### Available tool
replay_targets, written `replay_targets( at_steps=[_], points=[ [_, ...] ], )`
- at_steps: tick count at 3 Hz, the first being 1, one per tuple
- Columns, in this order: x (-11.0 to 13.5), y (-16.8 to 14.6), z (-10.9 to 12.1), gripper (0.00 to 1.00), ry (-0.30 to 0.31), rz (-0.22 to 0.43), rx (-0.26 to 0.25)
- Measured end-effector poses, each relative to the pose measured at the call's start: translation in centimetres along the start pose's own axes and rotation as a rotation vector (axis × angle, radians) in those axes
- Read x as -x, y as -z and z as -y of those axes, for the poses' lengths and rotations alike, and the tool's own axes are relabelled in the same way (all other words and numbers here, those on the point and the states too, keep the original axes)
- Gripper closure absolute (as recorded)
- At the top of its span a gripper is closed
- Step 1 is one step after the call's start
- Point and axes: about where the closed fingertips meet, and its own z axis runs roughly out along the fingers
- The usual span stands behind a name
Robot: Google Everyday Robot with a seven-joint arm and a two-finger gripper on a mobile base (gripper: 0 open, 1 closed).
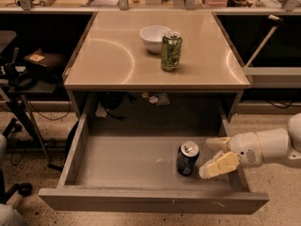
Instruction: Pick pepsi can from top drawer and place on counter
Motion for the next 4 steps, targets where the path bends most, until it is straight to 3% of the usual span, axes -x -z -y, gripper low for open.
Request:
replay_targets(
  at_steps=[1,2,3,4],
  points=[
    [1.1,0.7,1.6,0.0,-0.015,0.065,-0.077],
    [1.1,0.6,1.6,0.0,-0.014,0.064,-0.077],
    [1.4,0.5,2.8,0.0,-0.036,0.111,-0.146],
    [1.6,-0.9,3.0,0.0,-0.11,0.266,-0.209]
  ],
)
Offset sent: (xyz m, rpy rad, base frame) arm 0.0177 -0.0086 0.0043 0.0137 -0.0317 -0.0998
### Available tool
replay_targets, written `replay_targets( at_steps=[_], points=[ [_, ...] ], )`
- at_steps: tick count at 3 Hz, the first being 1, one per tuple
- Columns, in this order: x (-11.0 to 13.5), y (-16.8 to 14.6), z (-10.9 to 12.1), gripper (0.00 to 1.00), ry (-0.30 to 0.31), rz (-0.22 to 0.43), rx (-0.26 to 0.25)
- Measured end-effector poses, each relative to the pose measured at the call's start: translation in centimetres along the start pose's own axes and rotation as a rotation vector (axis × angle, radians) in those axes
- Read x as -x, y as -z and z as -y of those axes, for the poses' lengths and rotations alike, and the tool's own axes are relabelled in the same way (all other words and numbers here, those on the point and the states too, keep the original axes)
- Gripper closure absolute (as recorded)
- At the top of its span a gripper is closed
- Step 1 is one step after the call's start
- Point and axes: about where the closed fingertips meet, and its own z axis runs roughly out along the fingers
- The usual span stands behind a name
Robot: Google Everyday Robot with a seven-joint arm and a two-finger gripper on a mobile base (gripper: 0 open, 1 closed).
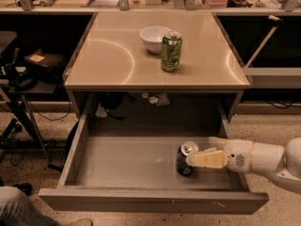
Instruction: Pick pepsi can from top drawer and place on counter
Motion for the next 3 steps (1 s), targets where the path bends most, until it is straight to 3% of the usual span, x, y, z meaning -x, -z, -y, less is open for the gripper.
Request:
replay_targets(
  at_steps=[1,2,3],
  points=[
    [1.9,-0.6,0.5,0.0,-0.02,0.06,-0.048],
    [1.3,-0.2,-0.1,0.0,0.031,0.047,-0.088],
    [0.0,-0.8,-1.9,0.0,0.088,0.084,-0.148]
  ],
)
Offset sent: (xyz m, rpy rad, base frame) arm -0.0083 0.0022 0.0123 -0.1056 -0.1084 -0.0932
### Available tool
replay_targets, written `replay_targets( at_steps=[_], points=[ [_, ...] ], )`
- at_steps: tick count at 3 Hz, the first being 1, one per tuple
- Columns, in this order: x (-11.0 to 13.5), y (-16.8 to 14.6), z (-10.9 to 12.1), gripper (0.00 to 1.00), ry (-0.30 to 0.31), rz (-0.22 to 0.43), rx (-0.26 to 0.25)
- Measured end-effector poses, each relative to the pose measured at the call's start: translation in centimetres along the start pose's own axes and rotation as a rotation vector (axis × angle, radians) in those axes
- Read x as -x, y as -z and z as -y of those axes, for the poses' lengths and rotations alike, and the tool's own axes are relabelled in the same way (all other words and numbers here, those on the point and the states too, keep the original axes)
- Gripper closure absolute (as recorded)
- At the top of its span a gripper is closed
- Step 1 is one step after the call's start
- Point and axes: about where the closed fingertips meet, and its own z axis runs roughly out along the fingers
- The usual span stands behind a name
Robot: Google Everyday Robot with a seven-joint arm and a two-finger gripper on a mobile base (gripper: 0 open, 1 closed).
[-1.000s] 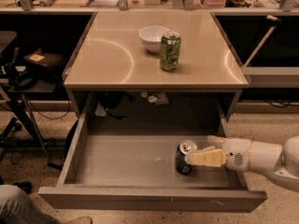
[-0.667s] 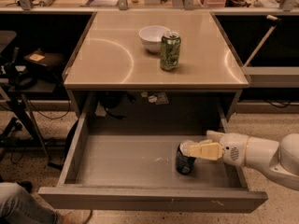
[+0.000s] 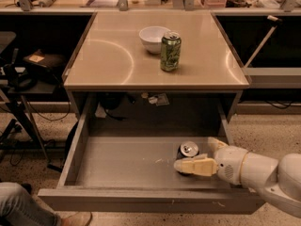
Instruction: Pick pepsi can from top drawer and place on counter
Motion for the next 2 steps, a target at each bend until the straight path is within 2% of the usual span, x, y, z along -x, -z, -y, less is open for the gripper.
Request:
replay_targets(
  at_steps=[1,2],
  points=[
    [1.29,-1.34,-0.57,0.0,0.054,0.022,-0.034],
    [1.29,-1.35,-0.57,0.0,0.054,0.022,-0.034]
  ],
)
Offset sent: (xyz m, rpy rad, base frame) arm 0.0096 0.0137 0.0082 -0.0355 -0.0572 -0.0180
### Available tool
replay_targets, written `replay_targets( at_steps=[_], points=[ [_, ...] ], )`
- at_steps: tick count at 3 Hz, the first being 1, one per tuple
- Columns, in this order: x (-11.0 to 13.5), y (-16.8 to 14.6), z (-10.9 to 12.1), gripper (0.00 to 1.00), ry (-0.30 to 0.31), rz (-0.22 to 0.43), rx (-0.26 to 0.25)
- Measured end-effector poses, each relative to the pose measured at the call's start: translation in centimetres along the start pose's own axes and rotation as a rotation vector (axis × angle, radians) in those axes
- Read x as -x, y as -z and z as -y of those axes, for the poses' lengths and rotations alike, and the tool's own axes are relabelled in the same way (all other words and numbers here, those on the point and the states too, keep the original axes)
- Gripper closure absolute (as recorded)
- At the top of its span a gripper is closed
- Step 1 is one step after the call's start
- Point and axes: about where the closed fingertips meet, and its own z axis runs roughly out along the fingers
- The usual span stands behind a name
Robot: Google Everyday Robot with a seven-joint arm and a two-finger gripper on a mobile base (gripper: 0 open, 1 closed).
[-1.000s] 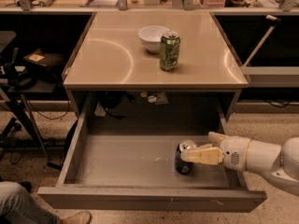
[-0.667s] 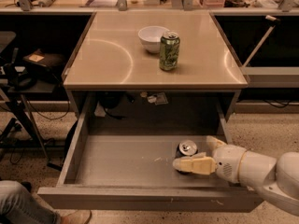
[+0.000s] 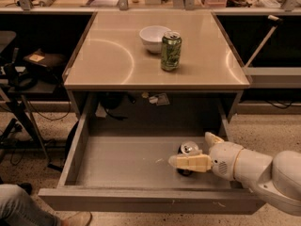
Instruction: Pick pepsi can from top drawer and place on counter
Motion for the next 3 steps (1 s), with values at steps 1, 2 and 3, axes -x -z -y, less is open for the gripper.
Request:
replay_targets(
  at_steps=[1,2,3],
  points=[
    [0.0,-0.9,0.1,0.0,0.021,0.013,-0.053],
    [-0.6,-3.3,-1.0,0.0,0.073,0.066,-0.103],
    [1.7,-5.0,-2.3,0.0,0.106,0.1,-0.117]
  ],
)
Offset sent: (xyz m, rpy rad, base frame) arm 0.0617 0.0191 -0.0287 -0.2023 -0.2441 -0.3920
